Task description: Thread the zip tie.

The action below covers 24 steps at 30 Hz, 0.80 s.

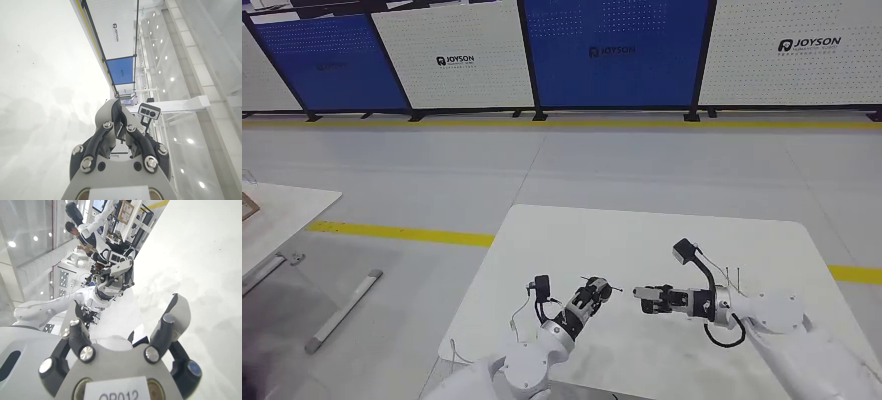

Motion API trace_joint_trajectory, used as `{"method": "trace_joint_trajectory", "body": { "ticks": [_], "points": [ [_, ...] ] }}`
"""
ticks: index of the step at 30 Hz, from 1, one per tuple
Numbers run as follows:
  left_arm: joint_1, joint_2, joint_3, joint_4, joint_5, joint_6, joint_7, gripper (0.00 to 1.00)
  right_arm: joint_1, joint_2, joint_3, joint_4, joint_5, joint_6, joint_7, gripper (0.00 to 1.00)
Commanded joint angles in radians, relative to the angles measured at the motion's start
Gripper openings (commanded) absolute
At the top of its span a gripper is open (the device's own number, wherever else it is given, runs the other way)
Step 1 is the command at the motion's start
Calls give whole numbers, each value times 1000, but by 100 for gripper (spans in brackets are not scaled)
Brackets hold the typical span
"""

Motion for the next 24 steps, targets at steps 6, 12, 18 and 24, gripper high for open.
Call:
{"method": "trace_joint_trajectory", "body": {
  "ticks": [6,12,18,24],
  "points": [
    [-22,-38,35,10,40,58,86,0,20,-29,-14,58,47,0,9,100],
    [-22,-38,35,10,40,58,86,0,20,-29,-14,58,47,0,9,100],
    [-11,-47,28,4,45,57,65,0,7,-32,-12,37,33,26,-11,100],
    [-2,-61,17,-4,59,64,54,0,11,-40,-12,49,42,33,-2,37]
  ]
}}
